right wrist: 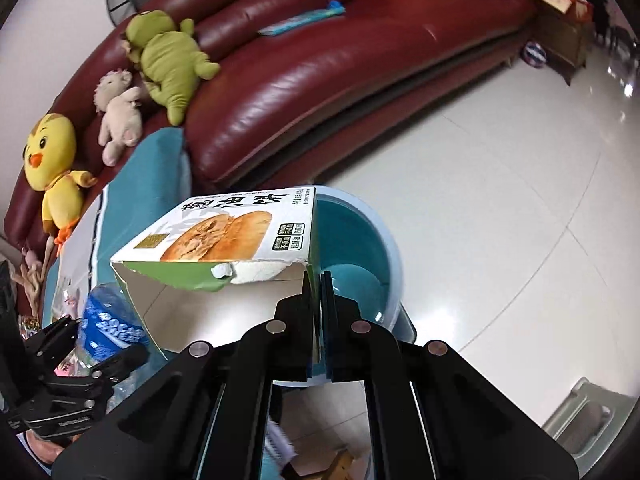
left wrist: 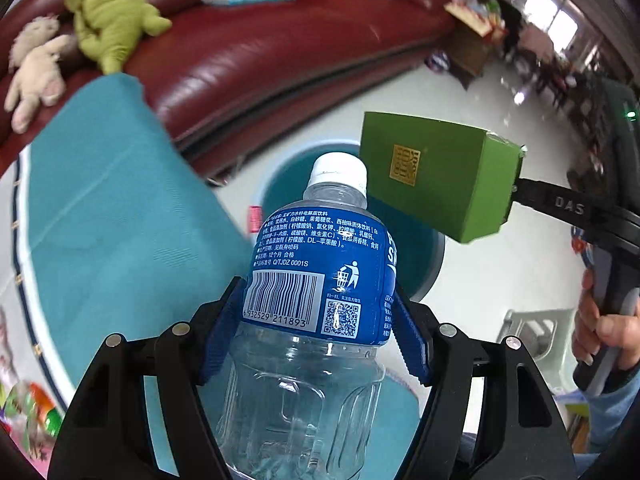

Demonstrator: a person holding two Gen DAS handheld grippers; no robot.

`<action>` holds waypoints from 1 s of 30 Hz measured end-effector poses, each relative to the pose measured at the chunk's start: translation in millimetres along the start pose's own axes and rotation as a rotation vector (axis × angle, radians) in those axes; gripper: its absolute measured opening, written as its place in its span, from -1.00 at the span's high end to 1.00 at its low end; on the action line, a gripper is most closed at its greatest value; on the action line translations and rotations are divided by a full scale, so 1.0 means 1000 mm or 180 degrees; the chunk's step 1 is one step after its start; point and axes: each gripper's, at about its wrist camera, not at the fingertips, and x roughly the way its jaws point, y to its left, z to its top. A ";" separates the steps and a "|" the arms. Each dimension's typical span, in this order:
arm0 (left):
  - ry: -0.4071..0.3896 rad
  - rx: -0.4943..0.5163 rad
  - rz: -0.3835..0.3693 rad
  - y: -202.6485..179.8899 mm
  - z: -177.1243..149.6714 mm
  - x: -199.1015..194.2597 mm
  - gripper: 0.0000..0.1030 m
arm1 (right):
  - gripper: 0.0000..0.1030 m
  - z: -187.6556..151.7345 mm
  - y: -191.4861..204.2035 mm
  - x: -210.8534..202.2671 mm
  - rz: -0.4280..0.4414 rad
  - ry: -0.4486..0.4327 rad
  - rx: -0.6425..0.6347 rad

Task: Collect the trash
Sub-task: 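Drop the bottle and snack box into the teal bin, opening both tools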

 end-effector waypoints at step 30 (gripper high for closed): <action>0.0116 -0.0251 -0.0103 0.016 0.002 0.017 -0.63 | 0.76 -0.009 -0.009 0.065 0.0002 0.0577 -0.0028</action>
